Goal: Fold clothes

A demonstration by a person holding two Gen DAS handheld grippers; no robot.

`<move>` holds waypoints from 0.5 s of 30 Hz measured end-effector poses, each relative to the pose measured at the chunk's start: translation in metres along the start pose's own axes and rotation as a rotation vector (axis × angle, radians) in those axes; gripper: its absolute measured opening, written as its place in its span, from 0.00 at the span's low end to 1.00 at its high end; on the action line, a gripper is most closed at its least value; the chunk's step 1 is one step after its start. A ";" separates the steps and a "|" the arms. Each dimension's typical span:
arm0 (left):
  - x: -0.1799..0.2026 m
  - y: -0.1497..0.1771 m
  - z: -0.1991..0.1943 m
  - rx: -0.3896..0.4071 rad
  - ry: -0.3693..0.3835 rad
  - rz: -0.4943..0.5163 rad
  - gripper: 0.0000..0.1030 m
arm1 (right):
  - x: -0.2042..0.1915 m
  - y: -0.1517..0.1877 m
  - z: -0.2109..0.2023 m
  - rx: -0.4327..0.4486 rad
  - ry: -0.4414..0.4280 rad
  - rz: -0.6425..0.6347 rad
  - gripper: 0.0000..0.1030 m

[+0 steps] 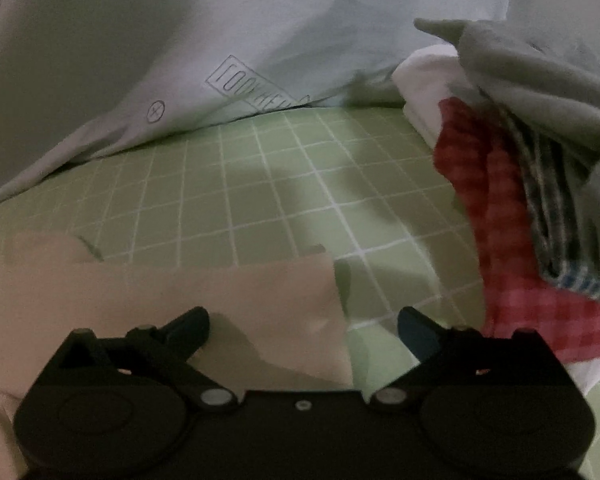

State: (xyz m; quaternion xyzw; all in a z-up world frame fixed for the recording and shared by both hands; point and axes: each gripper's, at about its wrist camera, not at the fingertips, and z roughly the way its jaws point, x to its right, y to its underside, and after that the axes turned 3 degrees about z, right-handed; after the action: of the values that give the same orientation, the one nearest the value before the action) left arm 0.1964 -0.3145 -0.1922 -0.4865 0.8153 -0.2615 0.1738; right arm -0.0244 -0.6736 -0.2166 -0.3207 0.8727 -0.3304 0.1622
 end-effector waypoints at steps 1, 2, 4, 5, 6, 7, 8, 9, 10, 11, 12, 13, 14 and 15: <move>-0.001 -0.001 0.001 0.001 0.005 0.006 1.00 | 0.000 0.001 -0.001 0.005 -0.001 -0.002 0.93; -0.002 -0.001 0.002 0.002 0.010 0.011 1.00 | -0.001 0.001 -0.002 0.008 -0.010 -0.010 0.91; -0.003 -0.001 0.002 0.003 0.014 0.015 1.00 | -0.003 0.000 -0.003 0.014 -0.028 -0.026 0.79; -0.003 -0.001 0.003 0.006 0.015 0.015 1.00 | -0.004 0.000 -0.004 0.019 -0.041 -0.036 0.73; -0.003 0.000 0.003 0.012 0.015 0.015 1.00 | -0.006 -0.001 -0.006 0.024 -0.055 -0.045 0.54; -0.003 0.000 0.003 0.018 0.014 0.015 1.00 | -0.007 -0.002 -0.007 0.030 -0.066 -0.050 0.37; -0.003 0.001 0.004 0.027 0.015 0.016 1.00 | -0.008 -0.003 -0.008 0.027 -0.073 -0.043 0.34; -0.003 0.001 0.004 0.030 0.016 0.018 1.00 | -0.009 -0.004 -0.008 0.024 -0.080 -0.036 0.25; -0.003 0.001 0.004 0.033 0.017 0.020 1.00 | -0.010 -0.006 -0.008 0.020 -0.086 -0.023 0.16; -0.002 0.000 0.004 0.023 0.016 0.020 1.00 | -0.010 -0.007 -0.008 0.015 -0.092 -0.010 0.13; -0.002 -0.001 0.004 0.013 0.016 0.020 1.00 | -0.009 -0.009 -0.009 0.011 -0.104 0.015 0.11; -0.002 -0.006 0.005 -0.019 0.015 0.012 1.00 | -0.009 -0.010 -0.011 0.008 -0.116 0.039 0.10; -0.002 -0.012 0.005 -0.052 0.014 0.005 1.00 | -0.007 -0.011 -0.014 0.011 -0.130 0.070 0.10; -0.004 -0.016 0.003 -0.076 0.016 -0.016 1.00 | -0.006 -0.012 -0.019 0.021 -0.151 0.101 0.10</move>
State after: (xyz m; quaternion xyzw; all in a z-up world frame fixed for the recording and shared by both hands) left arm 0.2109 -0.3182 -0.1856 -0.4974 0.8220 -0.2355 0.1466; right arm -0.0238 -0.6673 -0.1939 -0.2985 0.8695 -0.3060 0.2475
